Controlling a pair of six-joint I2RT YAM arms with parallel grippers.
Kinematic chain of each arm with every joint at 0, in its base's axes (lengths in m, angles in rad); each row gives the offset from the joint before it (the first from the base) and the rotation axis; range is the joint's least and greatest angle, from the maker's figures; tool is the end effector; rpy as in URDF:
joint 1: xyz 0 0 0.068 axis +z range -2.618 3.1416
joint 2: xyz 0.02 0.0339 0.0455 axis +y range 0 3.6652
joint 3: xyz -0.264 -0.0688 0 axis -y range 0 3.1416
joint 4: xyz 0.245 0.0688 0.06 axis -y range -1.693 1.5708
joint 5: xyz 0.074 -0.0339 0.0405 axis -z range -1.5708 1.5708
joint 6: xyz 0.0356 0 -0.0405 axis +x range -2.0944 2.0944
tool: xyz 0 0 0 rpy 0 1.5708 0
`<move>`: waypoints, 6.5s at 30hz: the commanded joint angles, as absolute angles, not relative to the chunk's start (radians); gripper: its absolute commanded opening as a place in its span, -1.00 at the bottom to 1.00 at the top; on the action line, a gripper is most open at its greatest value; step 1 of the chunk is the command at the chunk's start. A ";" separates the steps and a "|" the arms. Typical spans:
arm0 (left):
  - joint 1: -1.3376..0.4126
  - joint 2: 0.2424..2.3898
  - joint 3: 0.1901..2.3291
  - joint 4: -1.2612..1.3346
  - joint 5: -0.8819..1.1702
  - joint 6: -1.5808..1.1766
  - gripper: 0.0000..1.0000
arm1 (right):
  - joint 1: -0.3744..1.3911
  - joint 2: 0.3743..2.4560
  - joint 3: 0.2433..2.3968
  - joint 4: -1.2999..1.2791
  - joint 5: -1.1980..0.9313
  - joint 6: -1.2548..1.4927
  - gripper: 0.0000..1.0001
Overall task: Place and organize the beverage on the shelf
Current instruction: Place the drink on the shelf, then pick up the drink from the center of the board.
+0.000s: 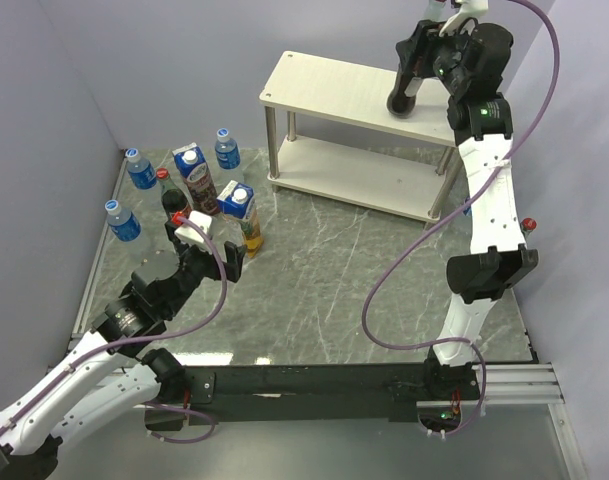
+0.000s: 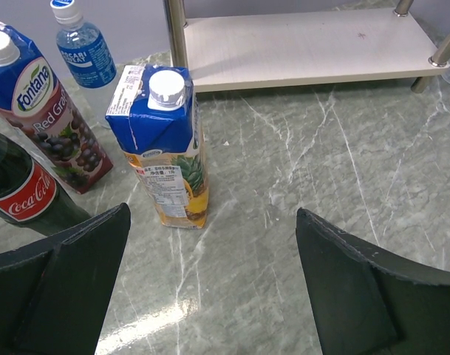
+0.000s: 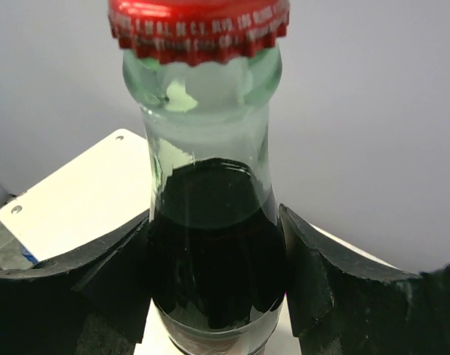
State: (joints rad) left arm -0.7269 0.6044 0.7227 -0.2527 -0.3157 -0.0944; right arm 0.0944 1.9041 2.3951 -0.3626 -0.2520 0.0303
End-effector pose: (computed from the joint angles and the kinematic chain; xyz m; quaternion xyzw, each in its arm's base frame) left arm 0.1163 -0.0887 0.3376 0.1330 0.7389 -0.1509 0.6431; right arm 0.3991 0.0467 0.5453 -0.1153 0.6517 0.1292 0.7384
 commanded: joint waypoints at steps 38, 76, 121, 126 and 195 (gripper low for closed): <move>-0.709 0.623 0.712 -0.225 -0.264 -0.101 0.99 | 0.058 1.783 2.341 -0.236 -0.408 0.023 -0.51; -0.696 0.618 0.710 -0.221 -0.245 -0.101 0.99 | 0.087 1.822 2.335 -0.213 -0.357 -0.017 0.53; -0.692 0.566 0.716 -0.218 -0.210 -0.112 0.99 | 0.017 1.366 2.079 -0.351 -0.475 -0.150 0.78; -0.690 0.546 0.716 -0.209 -0.195 -0.126 0.99 | 0.005 1.160 1.807 -0.506 -0.560 -0.230 0.76; -0.078 1.427 1.399 -0.390 -0.334 -0.138 -0.22 | 0.066 0.698 0.767 -0.383 -0.974 -0.204 0.32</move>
State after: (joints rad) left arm -0.0807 1.4269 1.3380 -0.4297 -0.3340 -0.1711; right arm 0.0593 0.6994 0.7647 -0.4049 -0.9627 -0.1997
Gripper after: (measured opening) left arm 0.449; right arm 0.658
